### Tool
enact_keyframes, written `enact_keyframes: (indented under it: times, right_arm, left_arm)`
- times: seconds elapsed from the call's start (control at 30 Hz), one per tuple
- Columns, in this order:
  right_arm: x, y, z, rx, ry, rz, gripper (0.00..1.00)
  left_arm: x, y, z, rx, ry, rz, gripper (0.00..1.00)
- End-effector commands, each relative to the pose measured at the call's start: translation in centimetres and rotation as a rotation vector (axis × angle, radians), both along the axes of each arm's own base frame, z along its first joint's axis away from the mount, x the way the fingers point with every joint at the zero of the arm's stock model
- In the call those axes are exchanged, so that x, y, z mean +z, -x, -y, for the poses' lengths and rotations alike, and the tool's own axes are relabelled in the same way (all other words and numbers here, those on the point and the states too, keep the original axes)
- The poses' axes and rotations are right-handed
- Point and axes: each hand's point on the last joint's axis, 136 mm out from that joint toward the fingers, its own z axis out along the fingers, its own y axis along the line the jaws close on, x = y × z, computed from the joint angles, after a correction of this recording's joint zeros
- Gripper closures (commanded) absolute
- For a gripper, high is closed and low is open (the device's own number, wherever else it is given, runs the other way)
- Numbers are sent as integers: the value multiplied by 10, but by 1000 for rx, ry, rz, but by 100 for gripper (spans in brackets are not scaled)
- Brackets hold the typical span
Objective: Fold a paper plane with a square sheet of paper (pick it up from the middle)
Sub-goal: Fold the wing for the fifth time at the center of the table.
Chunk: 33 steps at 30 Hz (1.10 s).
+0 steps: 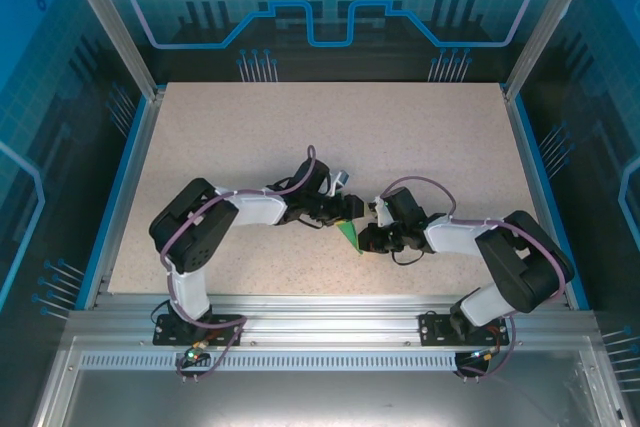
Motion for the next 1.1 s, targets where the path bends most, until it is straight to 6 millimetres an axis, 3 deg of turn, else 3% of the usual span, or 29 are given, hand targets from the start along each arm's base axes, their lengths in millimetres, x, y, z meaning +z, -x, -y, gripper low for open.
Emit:
enact_keyframes:
  times: [0.0, 0.47, 0.9, 1.07]
  right_arm:
    - [-20, 13, 7, -12, 38, -71, 93]
    - [-24, 13, 10, -35, 43, -94, 93]
    - [-23, 13, 7, -38, 19, -93, 93]
    - [-22, 14, 6, -37, 5, -89, 92]
  left_arm:
    - [17, 8, -2, -30, 35, 17, 35]
    - [25, 25, -5, -51, 46, 45, 31]
    - [-10, 5, 8, -47, 6, 26, 32]
    - [-25, 5, 7, -46, -22, 0, 33]
